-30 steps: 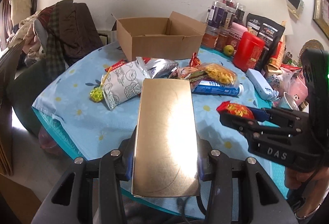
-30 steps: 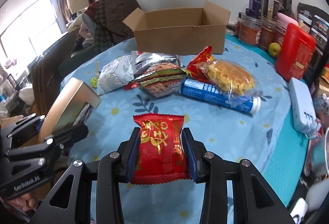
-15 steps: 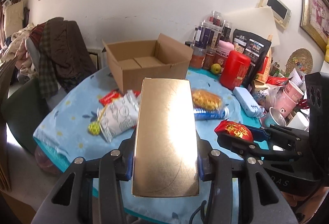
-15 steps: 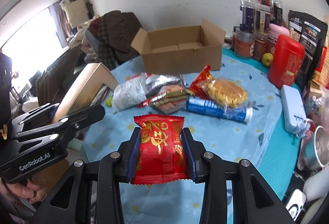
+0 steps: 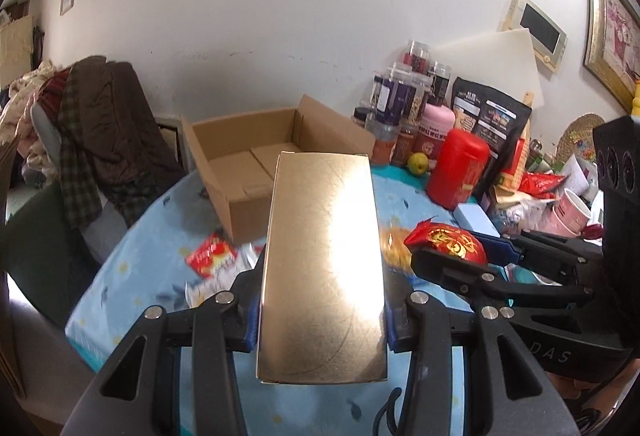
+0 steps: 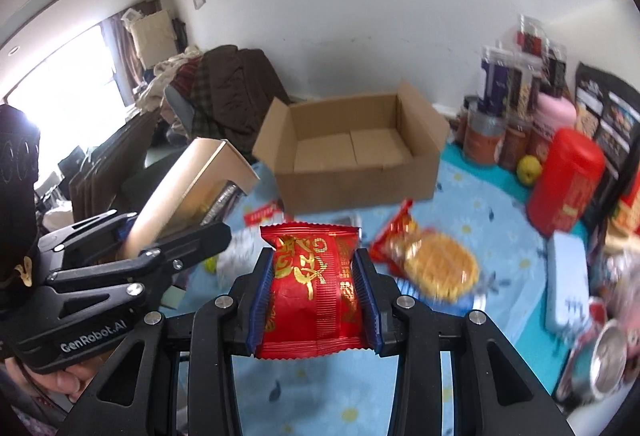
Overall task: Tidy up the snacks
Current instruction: 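Carry the gold box and red packet over the cardboard box with both grippers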
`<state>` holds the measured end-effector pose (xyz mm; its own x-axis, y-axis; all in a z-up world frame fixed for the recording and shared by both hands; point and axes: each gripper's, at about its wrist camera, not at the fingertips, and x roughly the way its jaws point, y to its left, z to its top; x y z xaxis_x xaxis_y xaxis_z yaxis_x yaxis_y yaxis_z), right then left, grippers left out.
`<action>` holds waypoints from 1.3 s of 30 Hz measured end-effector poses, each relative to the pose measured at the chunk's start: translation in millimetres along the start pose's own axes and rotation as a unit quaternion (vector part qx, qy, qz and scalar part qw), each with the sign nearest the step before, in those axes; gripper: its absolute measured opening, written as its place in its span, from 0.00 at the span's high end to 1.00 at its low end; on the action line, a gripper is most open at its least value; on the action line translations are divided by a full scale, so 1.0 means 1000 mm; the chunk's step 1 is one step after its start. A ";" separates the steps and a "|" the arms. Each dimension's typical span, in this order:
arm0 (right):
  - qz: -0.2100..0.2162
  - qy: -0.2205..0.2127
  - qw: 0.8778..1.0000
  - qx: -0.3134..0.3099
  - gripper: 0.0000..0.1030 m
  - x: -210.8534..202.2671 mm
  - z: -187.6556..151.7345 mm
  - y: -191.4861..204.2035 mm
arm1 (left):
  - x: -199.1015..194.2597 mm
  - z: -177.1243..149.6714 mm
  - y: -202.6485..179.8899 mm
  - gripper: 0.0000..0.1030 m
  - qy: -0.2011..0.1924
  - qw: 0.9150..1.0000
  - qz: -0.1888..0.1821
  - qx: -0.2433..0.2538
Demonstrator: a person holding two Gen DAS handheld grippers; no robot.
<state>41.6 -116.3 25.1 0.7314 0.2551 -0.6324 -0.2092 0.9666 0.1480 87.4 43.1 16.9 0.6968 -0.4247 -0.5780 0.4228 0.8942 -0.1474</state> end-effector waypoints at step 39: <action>-0.014 0.013 0.999 -0.036 0.62 0.210 0.202 -0.077 | 0.221 0.180 0.087 0.57 0.038 0.997 0.057 0.023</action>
<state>342.5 -132.4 34.7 0.7206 0.2259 -0.6555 -0.2349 0.9691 0.0758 382.8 1.6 21.0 0.6970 -0.3070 -0.6480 0.3700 0.9281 -0.0417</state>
